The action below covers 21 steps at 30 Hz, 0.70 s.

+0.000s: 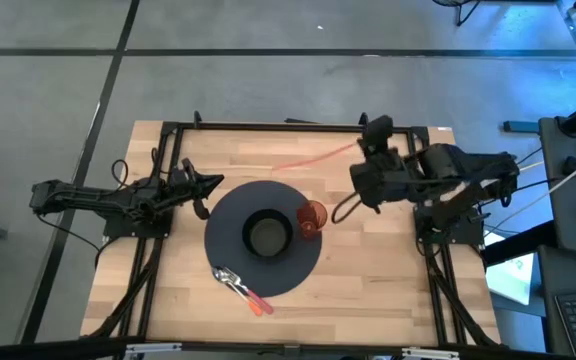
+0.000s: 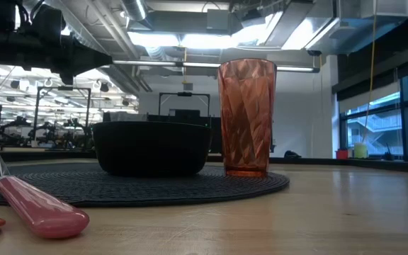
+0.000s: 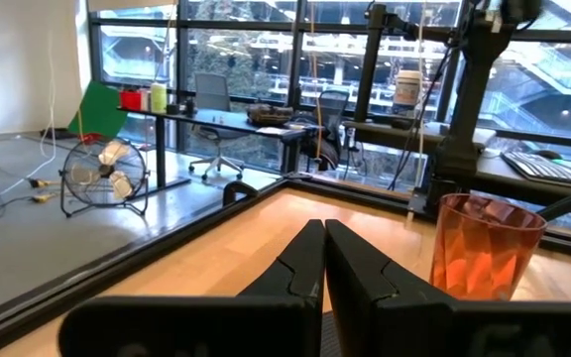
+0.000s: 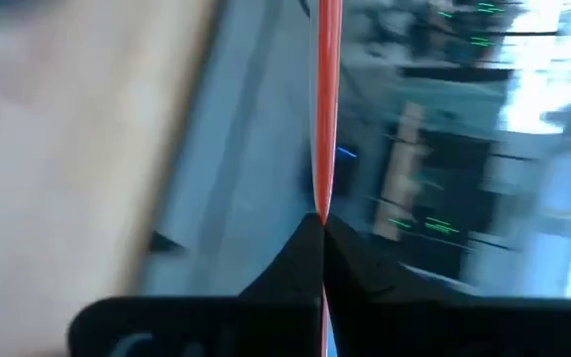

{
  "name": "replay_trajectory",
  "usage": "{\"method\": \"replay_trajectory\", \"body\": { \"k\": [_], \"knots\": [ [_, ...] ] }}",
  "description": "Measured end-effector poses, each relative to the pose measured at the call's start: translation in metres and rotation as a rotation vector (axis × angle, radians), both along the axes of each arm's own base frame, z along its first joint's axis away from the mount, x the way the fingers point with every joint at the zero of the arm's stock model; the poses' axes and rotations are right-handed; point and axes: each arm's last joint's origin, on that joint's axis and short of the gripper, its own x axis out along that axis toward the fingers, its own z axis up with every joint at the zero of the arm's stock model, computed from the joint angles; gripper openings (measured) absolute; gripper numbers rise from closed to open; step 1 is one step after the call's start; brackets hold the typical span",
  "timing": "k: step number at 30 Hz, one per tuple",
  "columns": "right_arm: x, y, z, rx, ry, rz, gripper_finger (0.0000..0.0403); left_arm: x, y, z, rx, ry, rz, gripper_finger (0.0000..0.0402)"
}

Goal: Pick & Place Utensil
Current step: Put the red straw into the orange cup

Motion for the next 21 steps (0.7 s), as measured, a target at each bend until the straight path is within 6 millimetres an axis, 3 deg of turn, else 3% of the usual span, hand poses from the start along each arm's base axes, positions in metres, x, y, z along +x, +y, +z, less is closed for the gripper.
{"method": "replay_trajectory", "body": {
  "k": [5,14,17,21],
  "knots": [
    [0.001,-0.008,0.0,-0.27,0.161,-0.037,0.0,0.0,0.0,0.0,0.0,0.0,0.0,0.0008],
    [0.001,-0.008,-0.002,-0.28,0.17,-0.039,0.0,0.0,0.0,0.0,0.007,0.008,0.0,0.0008],
    [0.004,-0.007,-0.003,-0.146,0.046,-0.053,0.0,0.0,0.0,0.0,0.007,0.008,0.0,0.0008],
    [0.015,-0.007,-0.005,0.235,-0.21,-0.058,0.0,0.0,0.0,0.0,0.007,0.008,0.0,0.0008]
  ]
}}
